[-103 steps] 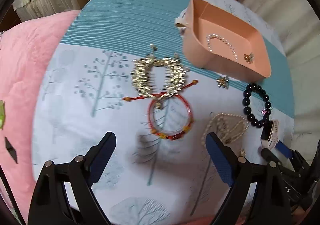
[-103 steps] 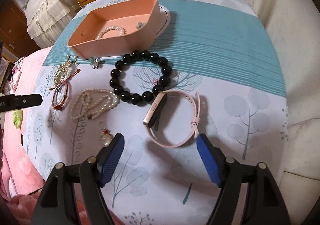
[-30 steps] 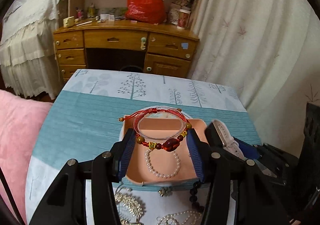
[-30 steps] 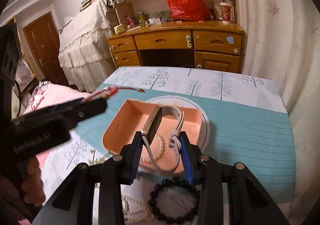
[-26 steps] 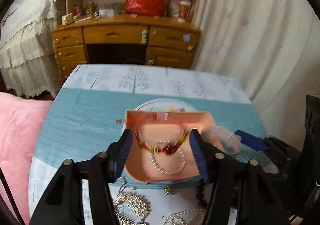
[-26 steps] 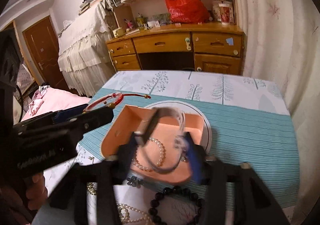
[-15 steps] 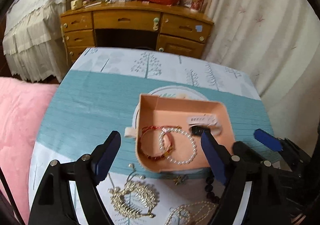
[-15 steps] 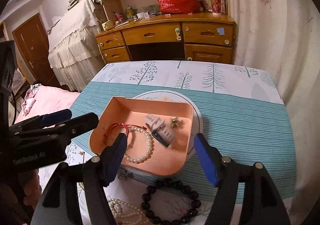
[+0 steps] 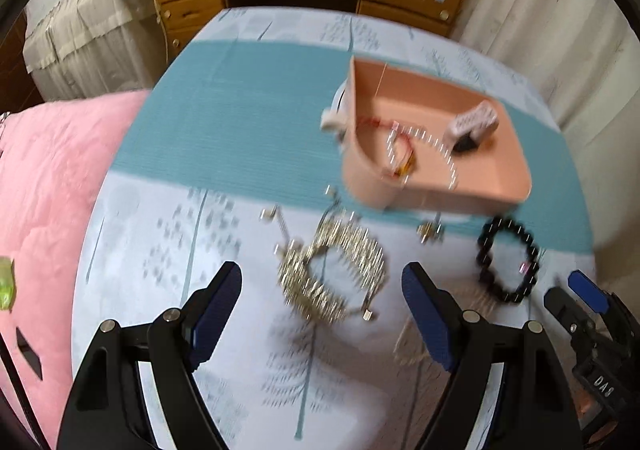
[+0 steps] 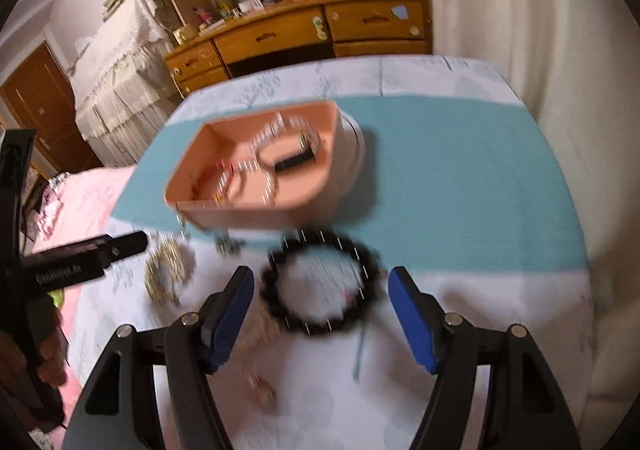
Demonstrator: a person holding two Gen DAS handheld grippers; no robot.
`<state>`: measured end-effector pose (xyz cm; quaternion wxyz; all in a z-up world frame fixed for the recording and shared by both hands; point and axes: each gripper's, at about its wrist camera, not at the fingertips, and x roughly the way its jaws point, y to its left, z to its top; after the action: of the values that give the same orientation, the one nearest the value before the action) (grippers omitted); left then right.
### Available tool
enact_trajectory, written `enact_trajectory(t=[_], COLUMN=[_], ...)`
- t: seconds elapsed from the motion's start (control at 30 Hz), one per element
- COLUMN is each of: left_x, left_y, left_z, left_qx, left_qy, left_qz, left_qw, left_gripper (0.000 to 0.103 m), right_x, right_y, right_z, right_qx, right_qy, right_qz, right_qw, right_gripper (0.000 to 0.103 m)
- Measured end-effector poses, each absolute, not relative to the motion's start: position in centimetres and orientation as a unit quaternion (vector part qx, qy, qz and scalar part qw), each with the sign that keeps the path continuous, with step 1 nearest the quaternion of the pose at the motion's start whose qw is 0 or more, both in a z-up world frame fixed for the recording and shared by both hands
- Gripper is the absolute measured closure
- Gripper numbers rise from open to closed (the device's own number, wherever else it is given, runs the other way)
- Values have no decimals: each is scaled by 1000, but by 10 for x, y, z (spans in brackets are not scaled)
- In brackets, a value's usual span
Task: Organize jewelry
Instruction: 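Grasp the gold hair comb with the left tool while the right tool grasps the pearl pendant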
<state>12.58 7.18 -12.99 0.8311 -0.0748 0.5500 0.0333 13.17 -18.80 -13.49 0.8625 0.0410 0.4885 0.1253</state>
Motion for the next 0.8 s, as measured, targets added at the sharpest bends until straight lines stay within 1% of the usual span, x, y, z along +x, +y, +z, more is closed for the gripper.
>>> enact_trajectory(t=[0.2,0.4,0.57,0.63,0.67,0.7,0.73,0.77,0.8], left_x=[104,99,96,95,95,95,97,98,99], left_y=[71,66,64,62,62,62,61,60,60], left_z=[-144,-153,-161,-165,-167,-169,-171,-173,-173], left_qx=[-71,-68,-66,-64,-62,-62,-61,-60,-58], left_qy=[571,576,574,572,571,570,569,567,565], left_qz=[39,43,45,46,46,47,47,48,49], left_qw=[817,814,815,817,817,818,819,820,822], left_gripper=[22,22,22,22,22,22,22,22,22], right_x=[93,70,57,56,56,56,57,58,59], right_y=[-174,-160,-146,-144,-142,-141,-139,-138,-137], right_z=[-160,-168,-167,-166,-166,-167,-168,-171,-172], right_qx=[-45,-97,-145,-146,-147,-149,-151,-153,-154], right_qy=[522,506,472,464,462,462,463,467,469], right_qz=[172,218,240,250,255,257,258,259,259], right_qw=[834,829,836,837,837,836,834,832,830], right_gripper=[33,33,33,38,44,53,58,66,70])
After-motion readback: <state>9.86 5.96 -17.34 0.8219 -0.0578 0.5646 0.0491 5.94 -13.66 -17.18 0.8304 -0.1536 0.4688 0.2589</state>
